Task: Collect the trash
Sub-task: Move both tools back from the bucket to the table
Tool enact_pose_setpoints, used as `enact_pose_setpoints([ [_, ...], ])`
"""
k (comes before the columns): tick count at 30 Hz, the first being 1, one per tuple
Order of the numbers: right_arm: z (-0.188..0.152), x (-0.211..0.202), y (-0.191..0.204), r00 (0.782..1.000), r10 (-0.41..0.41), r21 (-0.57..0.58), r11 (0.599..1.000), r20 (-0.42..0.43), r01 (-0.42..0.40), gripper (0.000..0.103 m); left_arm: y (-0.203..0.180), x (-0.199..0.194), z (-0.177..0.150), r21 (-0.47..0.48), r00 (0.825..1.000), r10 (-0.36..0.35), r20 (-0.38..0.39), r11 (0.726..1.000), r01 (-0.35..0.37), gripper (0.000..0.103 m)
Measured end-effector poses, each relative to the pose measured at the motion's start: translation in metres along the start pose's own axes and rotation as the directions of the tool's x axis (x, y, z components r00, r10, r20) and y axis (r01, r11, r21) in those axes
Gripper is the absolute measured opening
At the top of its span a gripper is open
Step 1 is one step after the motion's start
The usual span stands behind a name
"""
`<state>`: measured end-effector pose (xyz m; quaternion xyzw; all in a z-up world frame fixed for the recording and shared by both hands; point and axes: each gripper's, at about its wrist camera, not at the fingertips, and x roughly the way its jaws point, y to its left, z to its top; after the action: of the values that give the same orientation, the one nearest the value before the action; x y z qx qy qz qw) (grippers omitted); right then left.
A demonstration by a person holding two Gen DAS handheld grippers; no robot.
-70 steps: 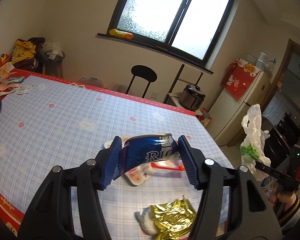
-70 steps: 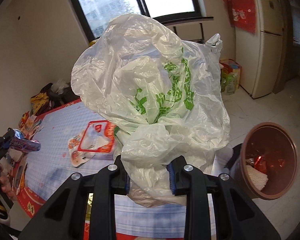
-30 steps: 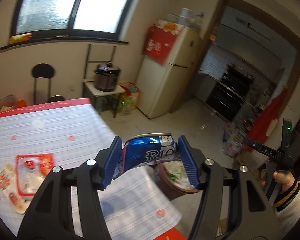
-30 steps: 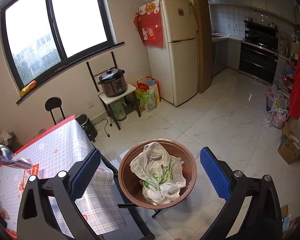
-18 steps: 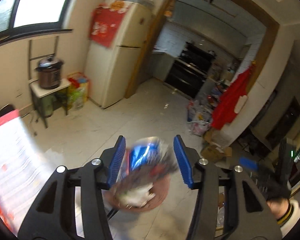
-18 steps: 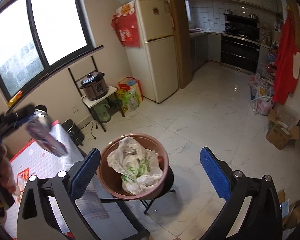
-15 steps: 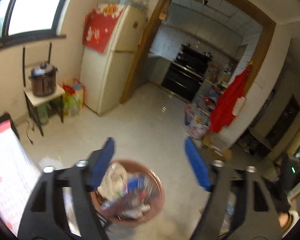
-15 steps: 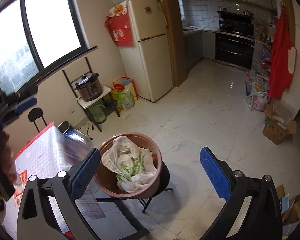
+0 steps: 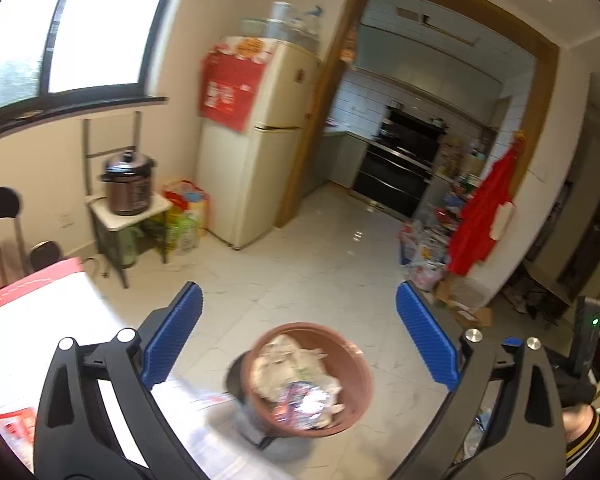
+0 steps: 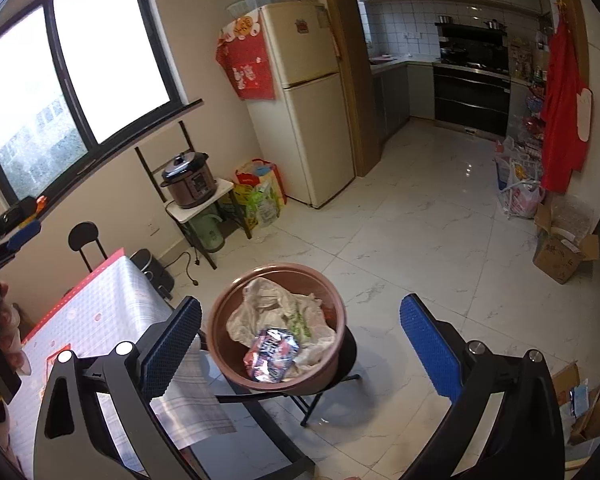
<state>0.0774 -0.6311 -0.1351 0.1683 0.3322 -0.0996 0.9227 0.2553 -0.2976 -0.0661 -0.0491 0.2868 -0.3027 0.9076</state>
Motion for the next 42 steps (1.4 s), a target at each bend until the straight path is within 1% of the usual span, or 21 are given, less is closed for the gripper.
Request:
enact_pose_setpoints([
  [2, -0.001, -0.003, 0.016, 1.0, 0.023, -0.015, 1.0, 0.005, -0.023, 0.098, 0.023, -0.027, -0.005, -0.021, 0.999, 0.049, 0.018, 0.999, -0.049, 0.097],
  [5, -0.004, -0.005, 0.044, 0.998, 0.062, -0.049, 0.997, 0.006, -0.062, 0.098, 0.056, -0.069, -0.012, -0.05, 0.991, 0.13, 0.033, 0.99, -0.129, 0.097],
  [8, -0.009, -0.007, 0.075, 0.994, 0.107, -0.086, 0.991, -0.001, -0.106, 0.098, 0.09, -0.113, -0.022, -0.084, 0.975, 0.216, 0.047, 0.974, -0.211, 0.097],
  [11, -0.014, -0.007, 0.104, 0.988, 0.151, -0.118, 0.981, -0.018, -0.152, 0.098, 0.121, -0.158, -0.036, -0.125, 0.953, 0.299, 0.055, 0.949, -0.291, 0.097],
  [15, -0.025, -0.003, 0.15, 0.974, 0.217, -0.169, 0.96, -0.059, -0.224, 0.098, 0.156, -0.218, -0.066, -0.18, 0.911, 0.41, 0.046, 0.9, -0.397, 0.097],
  [18, -0.037, 0.003, 0.183, 0.961, 0.258, -0.204, 0.94, -0.099, -0.273, 0.098, 0.181, -0.261, -0.094, -0.24, 0.873, 0.486, 0.021, 0.851, -0.468, 0.097],
  [19, -0.042, 0.005, 0.193, 0.956, 0.268, -0.215, 0.933, -0.117, -0.288, 0.098, 0.19, -0.275, -0.108, -0.268, 0.858, 0.514, 0.005, 0.827, -0.494, 0.097],
  [21, -0.052, 0.011, 0.213, 0.947, 0.285, -0.232, 0.921, -0.151, -0.314, 0.098, 0.201, -0.296, -0.128, -0.309, 0.837, 0.548, -0.015, 0.793, -0.525, 0.097],
  [24, -0.068, 0.018, 0.244, 0.928, 0.306, -0.261, 0.898, -0.21, -0.355, 0.098, 0.22, -0.329, -0.17, -0.381, 0.799, 0.599, -0.056, 0.726, -0.572, 0.097],
  [26, -0.082, 0.022, 0.264, 0.916, 0.313, -0.293, 0.877, -0.251, -0.38, 0.098, 0.233, -0.345, -0.197, -0.417, 0.778, 0.621, -0.092, 0.686, -0.596, 0.097],
  [27, -0.091, 0.025, 0.278, 0.907, 0.314, -0.313, 0.863, -0.279, -0.395, 0.098, 0.239, -0.353, -0.213, -0.438, 0.766, 0.632, -0.118, 0.659, -0.612, 0.097],
  [28, -0.098, 0.028, 0.288, 0.898, 0.318, -0.327, 0.851, -0.303, -0.411, 0.098, 0.245, -0.36, -0.228, -0.452, 0.757, 0.639, -0.137, 0.64, -0.622, 0.097],
  [31, -0.126, 0.035, 0.323, 0.861, 0.33, -0.369, 0.8, -0.387, -0.472, 0.098, 0.257, -0.375, -0.265, -0.489, 0.735, 0.648, -0.2, 0.584, -0.648, 0.097],
  [32, -0.137, 0.038, 0.335, 0.849, 0.331, -0.382, 0.783, -0.411, -0.49, 0.098, 0.258, -0.379, -0.275, -0.498, 0.732, 0.646, -0.215, 0.572, -0.652, 0.097],
  [35, -0.173, 0.046, 0.371, 0.803, 0.329, -0.422, 0.717, -0.496, -0.554, 0.098, 0.26, -0.384, -0.3, -0.51, 0.721, 0.647, -0.25, 0.544, -0.666, 0.097],
  [37, -0.201, 0.05, 0.397, 0.769, 0.302, -0.464, 0.655, -0.563, -0.597, 0.098, 0.262, -0.386, -0.313, -0.524, 0.72, 0.641, -0.266, 0.531, -0.666, 0.097],
  [38, -0.21, 0.05, 0.404, 0.758, 0.291, -0.479, 0.63, -0.584, -0.611, 0.098, 0.263, -0.387, -0.32, -0.534, 0.722, 0.636, -0.274, 0.524, -0.664, 0.097],
  [39, -0.224, 0.049, 0.415, 0.745, 0.274, -0.503, 0.593, -0.609, -0.629, 0.098, 0.265, -0.386, -0.326, -0.541, 0.723, 0.632, -0.279, 0.519, -0.662, 0.097],
  [40, -0.237, 0.048, 0.424, 0.735, 0.256, -0.529, 0.553, -0.628, -0.644, 0.098, 0.265, -0.386, -0.332, -0.551, 0.726, 0.627, -0.284, 0.513, -0.659, 0.097],
  [41, -0.246, 0.047, 0.428, 0.73, 0.24, -0.549, 0.522, -0.64, -0.653, 0.098, 0.265, -0.386, -0.337, -0.558, 0.729, 0.621, -0.288, 0.51, -0.655, 0.097],
  [42, -0.257, 0.044, 0.434, 0.727, 0.217, -0.576, 0.482, -0.652, -0.66, 0.098, 0.265, -0.386, -0.341, -0.563, 0.732, 0.615, -0.292, 0.508, -0.652, 0.097],
])
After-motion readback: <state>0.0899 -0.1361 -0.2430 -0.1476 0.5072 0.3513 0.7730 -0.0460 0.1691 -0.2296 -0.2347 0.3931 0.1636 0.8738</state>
